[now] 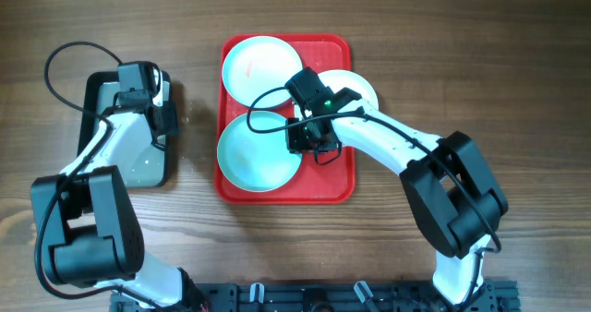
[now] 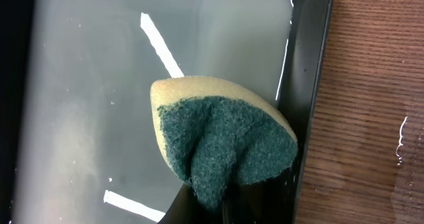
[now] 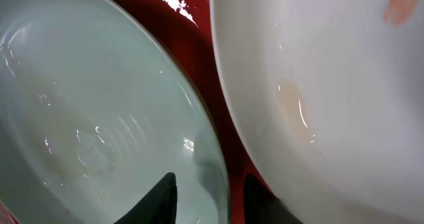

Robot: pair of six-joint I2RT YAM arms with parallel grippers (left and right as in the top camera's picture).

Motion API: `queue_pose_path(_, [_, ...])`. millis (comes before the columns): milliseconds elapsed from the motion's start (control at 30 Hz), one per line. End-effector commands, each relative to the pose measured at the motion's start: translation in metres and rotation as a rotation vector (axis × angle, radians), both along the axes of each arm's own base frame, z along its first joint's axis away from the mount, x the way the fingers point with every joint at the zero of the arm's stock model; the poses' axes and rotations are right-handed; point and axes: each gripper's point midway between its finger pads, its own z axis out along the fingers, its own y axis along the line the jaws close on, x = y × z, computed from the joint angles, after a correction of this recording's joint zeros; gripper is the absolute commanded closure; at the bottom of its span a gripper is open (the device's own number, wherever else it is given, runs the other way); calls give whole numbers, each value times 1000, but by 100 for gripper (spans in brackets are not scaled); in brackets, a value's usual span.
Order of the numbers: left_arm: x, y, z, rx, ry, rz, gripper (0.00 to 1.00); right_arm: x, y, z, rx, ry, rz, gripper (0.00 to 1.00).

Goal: Clean dirty plates on tray and stack at the side
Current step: 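Move the sponge back over the black tray with left gripper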

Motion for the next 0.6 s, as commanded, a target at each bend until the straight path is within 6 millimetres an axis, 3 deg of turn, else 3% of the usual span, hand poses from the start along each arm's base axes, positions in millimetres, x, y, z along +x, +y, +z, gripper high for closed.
queue_pose_path(0, [1,-8,-4,-49,3,-37,96,-3,3,-4,1,8,15,67])
queue_pose_path(567, [6,-45,-5,-169,-12,-125,96,-2,3,-4,4,4,15,67])
